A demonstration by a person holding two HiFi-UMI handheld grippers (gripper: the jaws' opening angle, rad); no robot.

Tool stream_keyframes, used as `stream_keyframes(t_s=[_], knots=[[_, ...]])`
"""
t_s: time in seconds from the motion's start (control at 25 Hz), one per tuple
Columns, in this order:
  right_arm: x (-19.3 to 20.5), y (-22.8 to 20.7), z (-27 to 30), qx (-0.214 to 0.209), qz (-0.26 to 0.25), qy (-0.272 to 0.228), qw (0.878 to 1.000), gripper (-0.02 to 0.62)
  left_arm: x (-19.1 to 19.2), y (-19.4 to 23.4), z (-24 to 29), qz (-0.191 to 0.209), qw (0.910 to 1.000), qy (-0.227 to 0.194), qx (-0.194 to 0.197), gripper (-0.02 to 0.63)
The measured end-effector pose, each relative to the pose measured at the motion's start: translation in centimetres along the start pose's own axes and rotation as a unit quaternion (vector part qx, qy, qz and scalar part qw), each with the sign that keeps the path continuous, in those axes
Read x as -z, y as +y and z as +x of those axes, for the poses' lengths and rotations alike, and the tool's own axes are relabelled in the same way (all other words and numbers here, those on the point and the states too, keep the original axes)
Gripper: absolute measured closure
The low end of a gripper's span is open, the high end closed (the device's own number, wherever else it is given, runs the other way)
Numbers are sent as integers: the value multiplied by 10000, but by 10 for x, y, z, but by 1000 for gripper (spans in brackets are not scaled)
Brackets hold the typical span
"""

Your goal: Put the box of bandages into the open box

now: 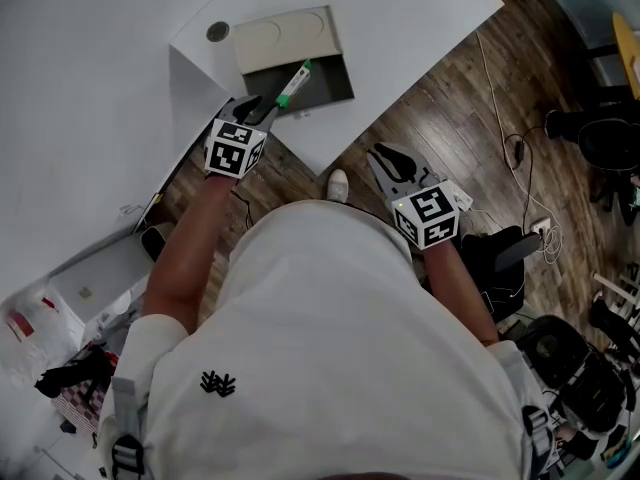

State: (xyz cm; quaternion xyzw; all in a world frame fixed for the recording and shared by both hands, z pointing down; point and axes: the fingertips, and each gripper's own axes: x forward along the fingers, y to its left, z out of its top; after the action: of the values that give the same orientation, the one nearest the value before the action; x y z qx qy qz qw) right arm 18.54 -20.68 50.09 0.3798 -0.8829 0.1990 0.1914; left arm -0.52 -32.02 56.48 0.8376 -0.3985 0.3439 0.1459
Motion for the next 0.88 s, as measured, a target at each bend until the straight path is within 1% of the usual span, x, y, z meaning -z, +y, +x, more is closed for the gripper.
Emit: stream_keyframes(t_s=[0.2,0.28,0.44,0.56,0.76,0.88], knots=[[0,25,8,47,-15,0,10000,533,7,3,-26,-56,9997,-204,134,494],[2,36,10,77,-9,0,10000,535,12,2,-37,-71,9994,-265,205,520],[2,58,14,181,-13,-34,9998,543,24,0,-63,-100,9984,-379,399,568],[3,72,16,298,4,-65,9995,551,31,-1,-81,-91,9972,-476,566,588],[6,96,14,464,140,-123,9988,561,40,-11,-111,-91,9941,-630,874,598],[9,112,13,538,168,-148,9983,566,45,-18,-129,-163,9914,-722,1075,600]])
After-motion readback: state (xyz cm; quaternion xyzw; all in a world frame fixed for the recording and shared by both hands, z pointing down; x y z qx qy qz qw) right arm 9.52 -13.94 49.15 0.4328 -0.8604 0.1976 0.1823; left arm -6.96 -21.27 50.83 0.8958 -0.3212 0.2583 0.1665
